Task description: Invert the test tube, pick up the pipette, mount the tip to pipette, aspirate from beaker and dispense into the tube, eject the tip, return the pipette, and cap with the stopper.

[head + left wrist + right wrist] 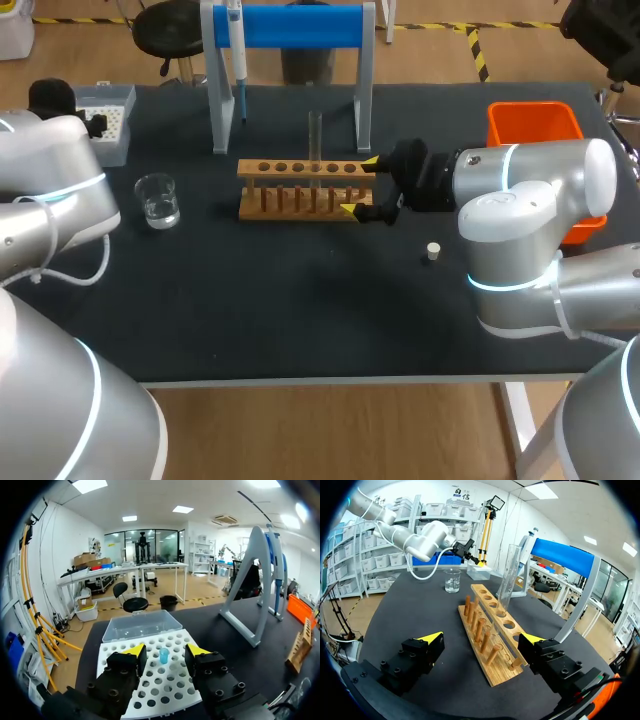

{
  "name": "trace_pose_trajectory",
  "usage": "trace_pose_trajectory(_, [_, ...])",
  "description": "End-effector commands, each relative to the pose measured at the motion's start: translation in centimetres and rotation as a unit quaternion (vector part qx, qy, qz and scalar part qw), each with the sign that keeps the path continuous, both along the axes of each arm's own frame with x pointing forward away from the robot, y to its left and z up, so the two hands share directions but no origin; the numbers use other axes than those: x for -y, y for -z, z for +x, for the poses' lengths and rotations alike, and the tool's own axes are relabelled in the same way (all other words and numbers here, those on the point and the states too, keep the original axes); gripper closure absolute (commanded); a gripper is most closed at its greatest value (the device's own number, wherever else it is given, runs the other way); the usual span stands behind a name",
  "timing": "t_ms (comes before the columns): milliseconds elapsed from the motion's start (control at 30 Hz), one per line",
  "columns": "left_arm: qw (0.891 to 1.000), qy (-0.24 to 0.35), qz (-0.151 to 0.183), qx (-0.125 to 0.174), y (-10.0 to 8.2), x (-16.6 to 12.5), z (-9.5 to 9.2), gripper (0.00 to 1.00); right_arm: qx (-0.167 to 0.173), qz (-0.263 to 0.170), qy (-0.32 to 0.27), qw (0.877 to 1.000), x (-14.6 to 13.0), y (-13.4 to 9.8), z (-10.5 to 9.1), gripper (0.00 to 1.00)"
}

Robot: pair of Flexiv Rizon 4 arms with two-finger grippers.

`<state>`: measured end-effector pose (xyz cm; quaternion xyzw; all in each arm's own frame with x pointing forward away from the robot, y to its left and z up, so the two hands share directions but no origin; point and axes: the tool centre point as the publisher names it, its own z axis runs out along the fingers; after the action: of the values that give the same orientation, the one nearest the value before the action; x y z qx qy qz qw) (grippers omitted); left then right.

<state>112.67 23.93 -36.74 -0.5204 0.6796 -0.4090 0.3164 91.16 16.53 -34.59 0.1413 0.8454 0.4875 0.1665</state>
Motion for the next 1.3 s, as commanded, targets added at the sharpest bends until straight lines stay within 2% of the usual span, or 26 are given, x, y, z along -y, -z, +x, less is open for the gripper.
trace_pose_trajectory(33, [1.0,0.002,0.0,-0.002,0.17,-0.04,0.27,0.55,-0.001,-0.001,-0.001,1.0,0.04,-0.06,0.05,0.0])
trace_pose_trajectory(400, [1.0,0.003,0.004,-0.004,0.23,-0.03,0.3,0.62,-0.001,-0.001,-0.001,1.0,0.04,-0.06,0.05,0.0])
trace_pose_trajectory(633, [1.0,0.006,0.005,-0.004,0.24,0.0,0.35,0.7,-0.001,-0.001,-0.001,1.0,0.04,-0.06,0.05,0.0])
trace_pose_trajectory(667, [1.0,0.006,0.005,-0.004,0.25,0.01,0.36,0.72,-0.001,-0.001,-0.001,1.0,0.04,-0.06,0.05,0.0])
trace_pose_trajectory(733, [1.0,0.007,0.005,-0.004,0.25,0.02,0.38,0.85,-0.001,-0.001,-0.001,1.0,0.04,-0.06,0.05,0.0])
trace_pose_trajectory(833, [1.0,0.007,0.005,-0.004,0.26,0.05,0.4,0.91,-0.001,-0.001,-0.001,1.0,0.04,-0.06,0.05,0.0])
trace_pose_trajectory(900, [1.0,0.008,0.005,-0.004,0.26,0.07,0.41,1.0,-0.001,-0.001,-0.001,1.0,0.04,-0.06,0.05,0.0])
trace_pose_trajectory(1300, [1.0,0.008,0.006,-0.002,0.16,0.09,0.43,1.0,-0.001,-0.001,-0.001,1.0,0.04,-0.06,0.05,0.0])
